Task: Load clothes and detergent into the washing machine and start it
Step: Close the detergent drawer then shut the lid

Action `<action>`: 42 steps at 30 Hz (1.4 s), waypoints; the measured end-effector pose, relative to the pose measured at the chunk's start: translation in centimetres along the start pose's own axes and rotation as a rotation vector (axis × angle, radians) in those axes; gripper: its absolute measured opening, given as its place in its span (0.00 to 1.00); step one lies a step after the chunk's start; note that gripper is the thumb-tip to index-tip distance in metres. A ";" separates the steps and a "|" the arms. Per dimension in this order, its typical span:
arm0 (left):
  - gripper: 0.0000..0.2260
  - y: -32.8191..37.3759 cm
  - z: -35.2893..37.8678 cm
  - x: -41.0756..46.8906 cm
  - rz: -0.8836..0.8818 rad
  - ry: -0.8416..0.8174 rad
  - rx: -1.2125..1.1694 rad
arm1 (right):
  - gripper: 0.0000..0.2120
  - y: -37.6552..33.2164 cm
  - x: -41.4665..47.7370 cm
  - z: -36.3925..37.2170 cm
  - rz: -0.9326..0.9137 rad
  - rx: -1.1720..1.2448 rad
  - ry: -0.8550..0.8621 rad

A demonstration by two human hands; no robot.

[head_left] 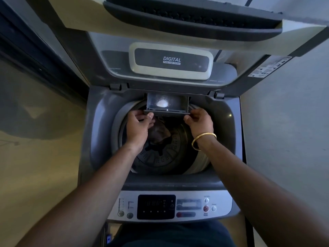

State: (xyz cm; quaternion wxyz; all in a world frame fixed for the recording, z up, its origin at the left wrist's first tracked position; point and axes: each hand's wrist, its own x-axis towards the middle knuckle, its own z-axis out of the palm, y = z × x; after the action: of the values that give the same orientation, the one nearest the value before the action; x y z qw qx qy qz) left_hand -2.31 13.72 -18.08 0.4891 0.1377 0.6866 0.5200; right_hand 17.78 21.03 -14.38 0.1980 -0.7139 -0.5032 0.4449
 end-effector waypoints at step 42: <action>0.16 14.9 3.5 -5.9 0.550 0.008 0.327 | 0.03 -13.0 -4.1 -7.7 -0.332 0.122 0.308</action>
State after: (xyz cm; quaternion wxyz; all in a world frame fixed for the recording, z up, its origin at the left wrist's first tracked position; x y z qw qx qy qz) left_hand -1.34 17.92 -2.21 0.2989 0.3927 0.7001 0.5160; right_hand 16.77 24.05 0.98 0.3859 -0.6674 -0.5497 0.3218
